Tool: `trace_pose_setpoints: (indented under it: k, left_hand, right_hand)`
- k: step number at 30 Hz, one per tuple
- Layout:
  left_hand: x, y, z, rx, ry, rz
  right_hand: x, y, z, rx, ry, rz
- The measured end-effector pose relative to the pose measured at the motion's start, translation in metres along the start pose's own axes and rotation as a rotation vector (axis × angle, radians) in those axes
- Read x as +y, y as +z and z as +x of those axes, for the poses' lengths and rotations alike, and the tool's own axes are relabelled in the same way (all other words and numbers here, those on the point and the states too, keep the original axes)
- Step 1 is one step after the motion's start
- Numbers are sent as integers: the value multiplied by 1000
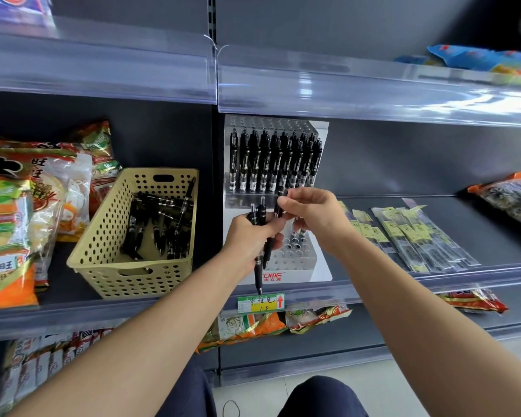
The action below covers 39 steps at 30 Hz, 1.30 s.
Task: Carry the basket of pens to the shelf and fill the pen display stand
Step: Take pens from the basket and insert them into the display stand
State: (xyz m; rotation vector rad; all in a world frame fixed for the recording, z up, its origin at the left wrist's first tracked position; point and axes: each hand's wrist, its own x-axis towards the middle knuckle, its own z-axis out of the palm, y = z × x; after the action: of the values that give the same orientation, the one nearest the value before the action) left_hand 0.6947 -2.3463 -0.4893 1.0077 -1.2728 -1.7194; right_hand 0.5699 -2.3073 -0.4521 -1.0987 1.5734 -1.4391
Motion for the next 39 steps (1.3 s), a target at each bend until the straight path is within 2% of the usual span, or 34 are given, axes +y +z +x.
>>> trace_pose_setpoints:
  k: [5, 9, 13, 16, 20, 29, 39]
  left_hand:
    - [-1, -1, 1, -27, 2, 39]
    - [-5, -5, 8, 124, 4, 124]
    - [-3, -9, 11, 209, 24, 113]
    - [-1, -12, 9, 206, 17, 109]
    - [-2, -14, 13, 174, -20, 103]
    - [0, -15, 8, 121, 1, 62]
    - [0, -14, 9, 112, 69, 122]
  right_hand:
    - [-2, 2, 2, 60, -47, -70]
    - [-1, 3, 7, 196, -80, -105]
    - [2, 2, 13, 374, -205, -366]
    - [3, 6, 12, 420, -270, -526]
    - [10, 10, 9, 456, -340, -616]
    - [20, 11, 14, 477, -288, -678]
    - [37, 15, 15, 447, -149, -934]
